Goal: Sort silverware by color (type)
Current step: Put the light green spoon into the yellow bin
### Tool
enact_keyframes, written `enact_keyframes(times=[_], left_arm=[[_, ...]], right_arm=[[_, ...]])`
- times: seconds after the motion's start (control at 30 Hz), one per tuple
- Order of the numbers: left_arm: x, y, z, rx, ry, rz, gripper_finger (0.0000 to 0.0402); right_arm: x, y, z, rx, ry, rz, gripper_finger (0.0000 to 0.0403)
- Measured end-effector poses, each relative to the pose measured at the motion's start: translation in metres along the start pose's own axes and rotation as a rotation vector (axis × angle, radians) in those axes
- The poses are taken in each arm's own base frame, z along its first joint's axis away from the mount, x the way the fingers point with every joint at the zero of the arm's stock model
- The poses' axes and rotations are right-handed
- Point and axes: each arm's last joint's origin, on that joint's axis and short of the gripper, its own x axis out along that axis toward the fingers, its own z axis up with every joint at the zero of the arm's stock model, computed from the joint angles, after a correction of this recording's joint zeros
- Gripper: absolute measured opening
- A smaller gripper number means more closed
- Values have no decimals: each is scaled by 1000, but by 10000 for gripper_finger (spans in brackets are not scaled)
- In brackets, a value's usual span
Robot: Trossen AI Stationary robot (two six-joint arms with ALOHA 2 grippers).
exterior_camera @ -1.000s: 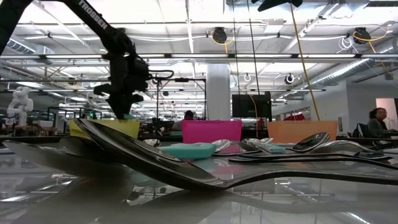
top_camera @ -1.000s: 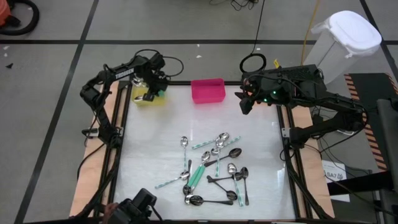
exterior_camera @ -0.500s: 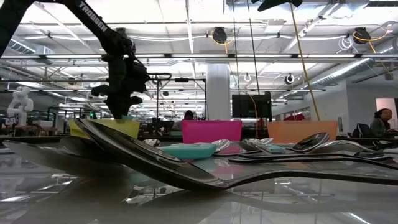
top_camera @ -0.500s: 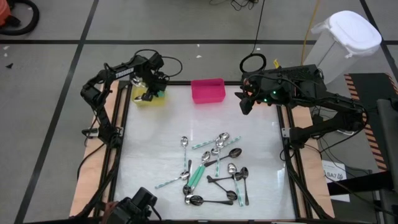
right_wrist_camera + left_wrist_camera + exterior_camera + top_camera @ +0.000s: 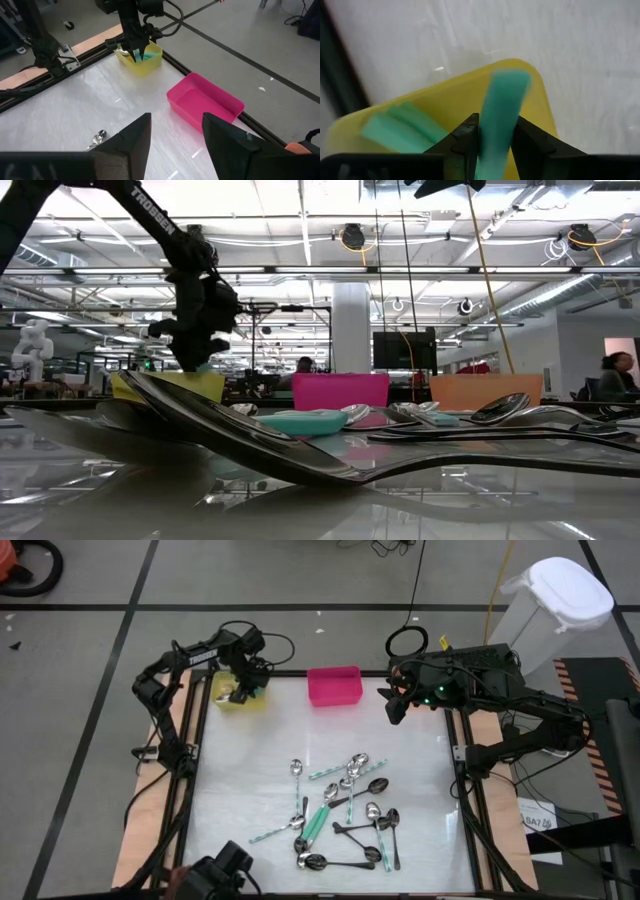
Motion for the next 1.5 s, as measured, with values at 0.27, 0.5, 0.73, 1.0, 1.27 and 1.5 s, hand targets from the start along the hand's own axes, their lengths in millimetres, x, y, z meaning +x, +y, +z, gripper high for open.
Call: enact_keyframes(times=[0.27, 0.5, 0.73, 1.0, 1.27, 1.5], left_arm=[[6, -4, 7, -9, 47, -24, 111], [6, -11, 9, -44, 103, -80, 112], [-10, -8, 21, -44, 121, -51, 113], [-25, 1, 26, -82, 91, 26, 160], [-44, -1, 38, -146, 102, 70, 247], [-98, 9, 54, -241, -27, 196, 250]], right_arm=[[0, 0, 0, 0, 0, 1, 171], [0, 0, 0, 0, 0, 1, 171], [0, 0, 0, 0, 0, 1, 171], [0, 0, 0, 0, 0, 1, 171], [0, 0, 0, 3, -3, 2, 171], [0, 0, 0, 2, -3, 1, 171]])
